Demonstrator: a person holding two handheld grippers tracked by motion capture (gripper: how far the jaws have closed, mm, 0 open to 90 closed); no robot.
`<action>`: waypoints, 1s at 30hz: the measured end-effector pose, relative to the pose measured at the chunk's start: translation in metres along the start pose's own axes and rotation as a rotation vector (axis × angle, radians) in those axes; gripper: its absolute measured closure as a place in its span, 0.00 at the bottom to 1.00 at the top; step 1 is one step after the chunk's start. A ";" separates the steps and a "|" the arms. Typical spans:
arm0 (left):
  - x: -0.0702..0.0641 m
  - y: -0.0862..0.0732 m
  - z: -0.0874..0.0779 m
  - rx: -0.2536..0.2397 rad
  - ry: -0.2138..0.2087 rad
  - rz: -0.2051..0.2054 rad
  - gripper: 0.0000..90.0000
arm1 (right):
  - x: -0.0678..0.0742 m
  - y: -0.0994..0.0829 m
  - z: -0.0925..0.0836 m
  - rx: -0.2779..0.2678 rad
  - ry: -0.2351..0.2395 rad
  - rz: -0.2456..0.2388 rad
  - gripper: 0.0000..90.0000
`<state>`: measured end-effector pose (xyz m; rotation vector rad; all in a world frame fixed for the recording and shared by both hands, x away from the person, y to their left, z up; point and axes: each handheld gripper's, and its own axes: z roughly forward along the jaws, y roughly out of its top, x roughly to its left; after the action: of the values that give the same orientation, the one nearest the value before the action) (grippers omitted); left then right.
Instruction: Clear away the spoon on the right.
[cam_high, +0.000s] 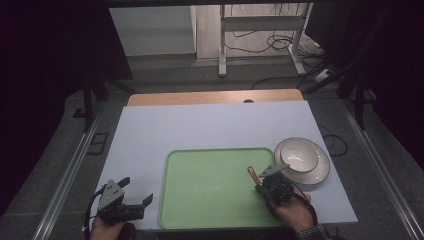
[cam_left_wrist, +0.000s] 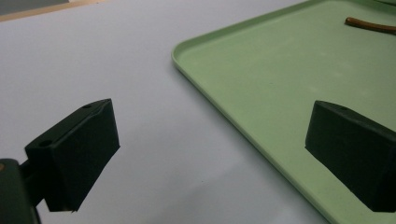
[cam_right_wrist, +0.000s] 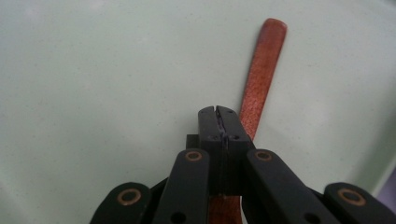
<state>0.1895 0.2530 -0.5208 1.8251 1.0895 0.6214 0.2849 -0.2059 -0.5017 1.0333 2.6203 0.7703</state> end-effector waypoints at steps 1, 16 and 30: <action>0.000 0.000 0.000 0.000 0.000 0.000 0.03 | -0.002 -0.001 0.000 0.000 -0.004 0.006 0.99; 0.000 0.000 0.000 0.001 0.001 0.003 0.03 | -0.015 -0.005 -0.003 -0.014 -0.031 0.042 0.99; -0.001 0.000 0.000 0.000 0.001 0.005 0.03 | -0.013 -0.004 -0.006 -0.034 -0.034 0.032 0.95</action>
<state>0.1893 0.2524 -0.5208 1.8285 1.0863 0.6249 0.2896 -0.2199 -0.4988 1.0722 2.5593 0.7942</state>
